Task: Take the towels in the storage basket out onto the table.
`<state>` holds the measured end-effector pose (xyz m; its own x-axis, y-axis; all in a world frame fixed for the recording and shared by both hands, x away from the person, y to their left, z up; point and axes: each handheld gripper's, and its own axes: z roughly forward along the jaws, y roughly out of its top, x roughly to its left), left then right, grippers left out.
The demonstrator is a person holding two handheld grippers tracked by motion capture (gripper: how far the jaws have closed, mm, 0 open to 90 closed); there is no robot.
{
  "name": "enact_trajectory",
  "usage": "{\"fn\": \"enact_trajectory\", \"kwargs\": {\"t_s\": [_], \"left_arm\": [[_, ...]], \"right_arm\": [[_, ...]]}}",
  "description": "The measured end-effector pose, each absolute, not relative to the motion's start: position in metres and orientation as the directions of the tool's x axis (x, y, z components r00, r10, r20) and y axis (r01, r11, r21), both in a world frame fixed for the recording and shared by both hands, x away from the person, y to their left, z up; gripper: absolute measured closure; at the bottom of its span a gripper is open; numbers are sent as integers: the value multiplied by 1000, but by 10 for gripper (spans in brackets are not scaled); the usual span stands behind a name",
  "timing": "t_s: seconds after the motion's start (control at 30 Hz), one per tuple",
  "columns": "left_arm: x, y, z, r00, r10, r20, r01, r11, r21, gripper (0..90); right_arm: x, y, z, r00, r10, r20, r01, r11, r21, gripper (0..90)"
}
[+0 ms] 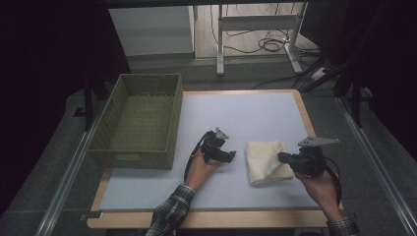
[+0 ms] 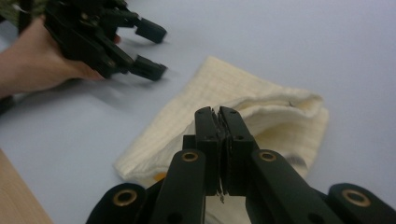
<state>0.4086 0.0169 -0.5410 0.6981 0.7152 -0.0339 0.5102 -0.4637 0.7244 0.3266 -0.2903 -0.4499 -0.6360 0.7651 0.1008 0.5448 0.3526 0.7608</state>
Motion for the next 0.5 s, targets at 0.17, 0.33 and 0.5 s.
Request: {"fn": "enact_trajectory", "kwargs": {"t_s": [0.17, 0.33, 0.5], "left_arm": [[409, 17, -541, 697, 716, -36, 512, -462, 725, 197], [409, 17, -541, 697, 716, -37, 512, -462, 724, 197], [409, 17, -541, 698, 715, -39, 513, -461, 724, 196]], "right_arm": [[324, -313, -478, -583, 805, 115, 605, 334, 723, 869], [320, -327, -505, -550, 827, 118, 646, 331, 687, 848], [318, -331, -506, -536, 835, 123, 646, 312, 696, 674]]}}
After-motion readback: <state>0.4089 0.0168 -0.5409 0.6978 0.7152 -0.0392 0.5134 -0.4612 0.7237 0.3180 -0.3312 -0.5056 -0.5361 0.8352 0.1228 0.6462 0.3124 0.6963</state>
